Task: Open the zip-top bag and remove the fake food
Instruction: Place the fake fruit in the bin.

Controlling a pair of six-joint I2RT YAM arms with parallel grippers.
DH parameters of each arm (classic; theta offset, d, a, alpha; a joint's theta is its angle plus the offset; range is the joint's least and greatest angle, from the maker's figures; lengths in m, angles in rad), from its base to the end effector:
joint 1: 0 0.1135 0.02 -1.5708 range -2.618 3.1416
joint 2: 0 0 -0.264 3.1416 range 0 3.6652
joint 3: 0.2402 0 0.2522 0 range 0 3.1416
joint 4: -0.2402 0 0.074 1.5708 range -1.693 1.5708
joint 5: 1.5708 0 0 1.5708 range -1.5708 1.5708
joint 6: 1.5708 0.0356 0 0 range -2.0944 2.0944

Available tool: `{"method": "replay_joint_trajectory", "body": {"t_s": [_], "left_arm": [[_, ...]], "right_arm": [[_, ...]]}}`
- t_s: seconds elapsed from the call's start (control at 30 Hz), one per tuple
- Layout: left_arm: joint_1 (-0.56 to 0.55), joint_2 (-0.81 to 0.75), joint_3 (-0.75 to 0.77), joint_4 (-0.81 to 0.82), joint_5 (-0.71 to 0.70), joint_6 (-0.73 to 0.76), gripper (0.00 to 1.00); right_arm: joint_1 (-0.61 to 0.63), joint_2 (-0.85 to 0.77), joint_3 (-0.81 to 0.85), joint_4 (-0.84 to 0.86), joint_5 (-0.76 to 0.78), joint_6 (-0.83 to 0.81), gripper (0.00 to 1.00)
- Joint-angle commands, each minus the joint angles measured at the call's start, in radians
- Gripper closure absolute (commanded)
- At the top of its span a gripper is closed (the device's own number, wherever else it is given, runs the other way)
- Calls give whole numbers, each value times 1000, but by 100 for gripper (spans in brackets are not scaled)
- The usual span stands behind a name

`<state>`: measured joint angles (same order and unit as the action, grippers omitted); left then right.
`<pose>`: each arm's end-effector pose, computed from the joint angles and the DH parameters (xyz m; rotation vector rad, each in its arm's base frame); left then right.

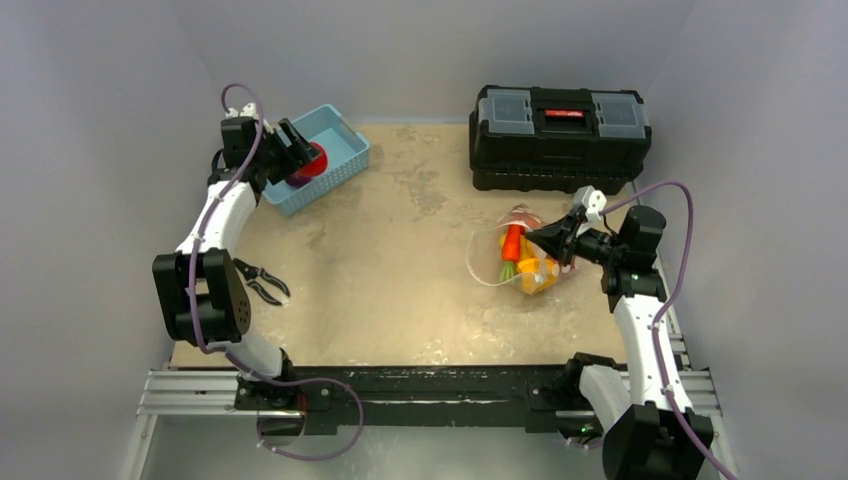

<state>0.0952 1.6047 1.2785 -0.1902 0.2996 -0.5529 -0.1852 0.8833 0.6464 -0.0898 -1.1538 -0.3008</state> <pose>0.3735 0.0251 0.3024 -0.4956 2.0572 -0.5883 0.1912 -0.0027 0.2900 -0.8334 1.5462 0.7308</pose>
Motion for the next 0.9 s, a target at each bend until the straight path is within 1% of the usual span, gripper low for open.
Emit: {"method": "replay_joint_trajectory", "body": {"t_s": [0.0,0.1,0.27,0.47,0.6,0.67,0.87], "left_arm": [[63,39,64,-33,-13,-70,100],[105,72,80,-58,-22,-123,100],[163,119,76,-48,5,-200,100],[229,148,53,4,48,-256,100],[255,180,50,34,80,-283,100],[261,193,55,41,92,-288,96],[264,211,75,24,97,-285,78]], "right_arm": [[2,0,4,16,6,-15,100],[1,4,4,17,9,-16,100],[2,8,2,16,14,-17,100],[0,9,1,15,13,-18,100],[2,12,1,16,14,-20,100],[0,11,1,16,14,-21,100],[2,13,1,15,14,-21,100]]}}
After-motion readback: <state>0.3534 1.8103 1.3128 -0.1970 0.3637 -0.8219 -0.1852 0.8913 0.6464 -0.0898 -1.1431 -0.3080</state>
